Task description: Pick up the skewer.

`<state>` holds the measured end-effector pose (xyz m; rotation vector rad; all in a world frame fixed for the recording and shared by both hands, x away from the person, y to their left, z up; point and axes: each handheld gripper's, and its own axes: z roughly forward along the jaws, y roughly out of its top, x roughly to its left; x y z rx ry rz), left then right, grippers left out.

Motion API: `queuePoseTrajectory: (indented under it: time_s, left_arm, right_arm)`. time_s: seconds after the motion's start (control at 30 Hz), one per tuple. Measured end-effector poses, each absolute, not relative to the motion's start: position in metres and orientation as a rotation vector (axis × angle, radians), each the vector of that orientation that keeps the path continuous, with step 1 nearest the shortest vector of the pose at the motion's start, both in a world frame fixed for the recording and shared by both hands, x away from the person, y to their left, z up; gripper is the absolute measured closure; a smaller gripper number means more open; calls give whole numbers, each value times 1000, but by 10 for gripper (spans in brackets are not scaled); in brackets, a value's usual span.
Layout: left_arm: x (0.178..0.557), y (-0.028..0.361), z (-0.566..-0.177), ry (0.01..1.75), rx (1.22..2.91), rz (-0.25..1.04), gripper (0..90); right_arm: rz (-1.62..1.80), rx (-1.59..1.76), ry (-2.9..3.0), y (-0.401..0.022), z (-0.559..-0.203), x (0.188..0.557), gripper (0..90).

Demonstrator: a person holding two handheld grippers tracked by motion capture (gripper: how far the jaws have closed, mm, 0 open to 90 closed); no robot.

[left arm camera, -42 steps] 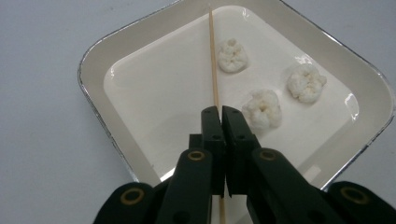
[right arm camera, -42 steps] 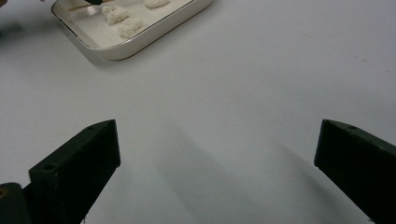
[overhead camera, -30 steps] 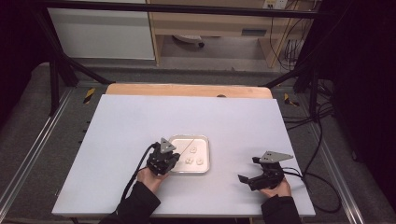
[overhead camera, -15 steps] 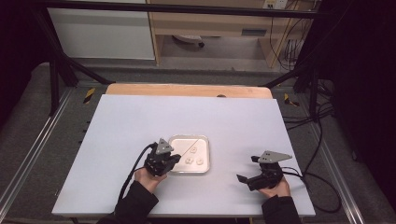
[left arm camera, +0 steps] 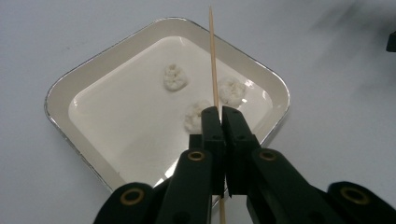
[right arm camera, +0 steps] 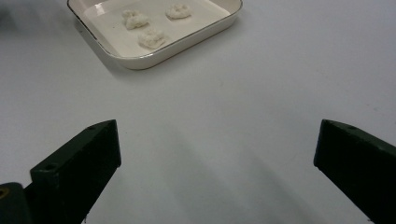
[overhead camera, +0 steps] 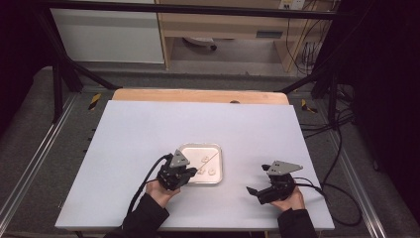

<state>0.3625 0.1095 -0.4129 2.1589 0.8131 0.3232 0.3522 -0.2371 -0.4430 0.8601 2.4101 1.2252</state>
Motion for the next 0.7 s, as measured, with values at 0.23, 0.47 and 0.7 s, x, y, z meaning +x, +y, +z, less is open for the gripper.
queuePoseTrajectory:
  time_s: [0.23,0.47,0.7]
  left_arm:
    - [358,103,-410,780,2180,307,884]
    - [354,96,-407,734,2202,301,883]
    - [352,88,-406,692,2232,294,883]
  right_arm:
    - [1185,789,2415,-229,-439,351,15]
    - [1122,720,2430,-220,-434,351,18]
    - [1063,652,2443,-209,-430,351,22]
